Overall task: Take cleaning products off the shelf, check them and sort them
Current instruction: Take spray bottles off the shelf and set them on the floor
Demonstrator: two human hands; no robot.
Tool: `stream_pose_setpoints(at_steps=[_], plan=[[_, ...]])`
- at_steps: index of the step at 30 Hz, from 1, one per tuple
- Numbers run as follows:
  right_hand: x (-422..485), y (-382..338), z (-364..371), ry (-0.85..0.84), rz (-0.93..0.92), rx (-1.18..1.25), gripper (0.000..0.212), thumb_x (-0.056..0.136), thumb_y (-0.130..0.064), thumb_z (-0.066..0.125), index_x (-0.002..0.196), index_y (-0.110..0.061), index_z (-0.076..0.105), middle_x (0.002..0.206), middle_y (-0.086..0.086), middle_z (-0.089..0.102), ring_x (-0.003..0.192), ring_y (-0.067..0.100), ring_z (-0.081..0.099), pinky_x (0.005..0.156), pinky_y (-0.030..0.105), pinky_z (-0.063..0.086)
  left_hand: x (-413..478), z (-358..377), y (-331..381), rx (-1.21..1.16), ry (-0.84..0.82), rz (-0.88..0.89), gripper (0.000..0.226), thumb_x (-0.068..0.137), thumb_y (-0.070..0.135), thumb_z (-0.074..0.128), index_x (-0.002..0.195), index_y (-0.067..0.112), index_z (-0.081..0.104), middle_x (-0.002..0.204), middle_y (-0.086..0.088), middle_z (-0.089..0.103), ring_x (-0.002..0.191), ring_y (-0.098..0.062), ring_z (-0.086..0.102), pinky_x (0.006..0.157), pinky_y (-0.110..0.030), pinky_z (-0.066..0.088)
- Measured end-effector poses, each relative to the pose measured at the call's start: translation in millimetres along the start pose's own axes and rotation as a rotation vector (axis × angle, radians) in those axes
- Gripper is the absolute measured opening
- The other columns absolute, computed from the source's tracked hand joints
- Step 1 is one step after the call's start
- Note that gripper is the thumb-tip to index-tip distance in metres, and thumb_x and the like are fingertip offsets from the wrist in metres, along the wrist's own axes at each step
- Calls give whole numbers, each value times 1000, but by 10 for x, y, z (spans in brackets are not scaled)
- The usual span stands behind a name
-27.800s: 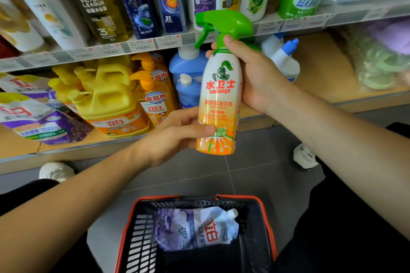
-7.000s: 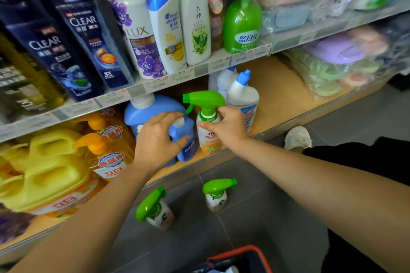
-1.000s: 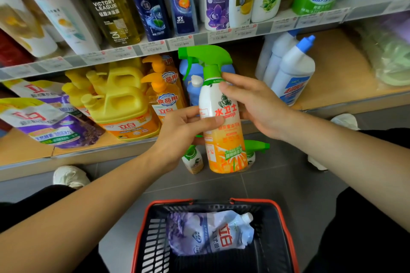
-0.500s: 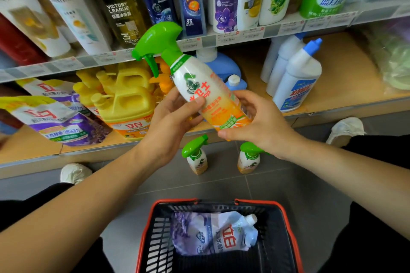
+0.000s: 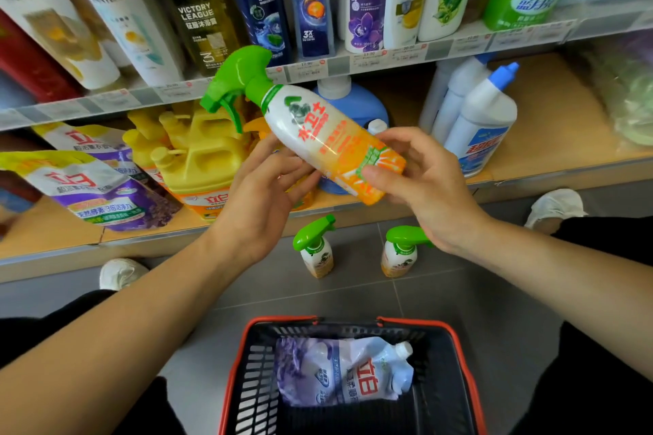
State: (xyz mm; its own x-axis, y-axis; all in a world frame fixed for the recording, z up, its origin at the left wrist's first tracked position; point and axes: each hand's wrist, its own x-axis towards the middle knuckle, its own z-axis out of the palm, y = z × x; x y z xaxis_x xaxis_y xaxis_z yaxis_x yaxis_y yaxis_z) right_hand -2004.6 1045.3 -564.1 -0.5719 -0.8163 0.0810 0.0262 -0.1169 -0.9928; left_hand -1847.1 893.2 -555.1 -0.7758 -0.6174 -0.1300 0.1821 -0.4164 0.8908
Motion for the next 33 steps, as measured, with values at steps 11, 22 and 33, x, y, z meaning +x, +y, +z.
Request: stream_pose_setpoints(at_steps=[11,22,33], plan=[[64,-22,-11,-267,395,473,68,79,-31,77,140,-23,49,137,12,60,120,35,63,92,48,56,-5,-27,92,-30,89,-13,56,83,15,76,134,14,55,115,-5,73,106,-25,72,90,-40,61],[122,-26,-39,-184,425,427,43,77,-22,79,118,-17,66,114,14,72,101,30,73,75,34,60,-35,-85,67,81,93,0,46,84,16,75,125,25,58,109,-2,72,99,-18,68,89,-33,56],[102,35,21,-201,285,277,63,67,-14,87,124,-15,60,125,11,67,114,29,67,83,37,58,-55,-79,37,-52,115,12,52,81,22,77,127,16,52,119,-7,74,115,-32,69,93,-41,59]])
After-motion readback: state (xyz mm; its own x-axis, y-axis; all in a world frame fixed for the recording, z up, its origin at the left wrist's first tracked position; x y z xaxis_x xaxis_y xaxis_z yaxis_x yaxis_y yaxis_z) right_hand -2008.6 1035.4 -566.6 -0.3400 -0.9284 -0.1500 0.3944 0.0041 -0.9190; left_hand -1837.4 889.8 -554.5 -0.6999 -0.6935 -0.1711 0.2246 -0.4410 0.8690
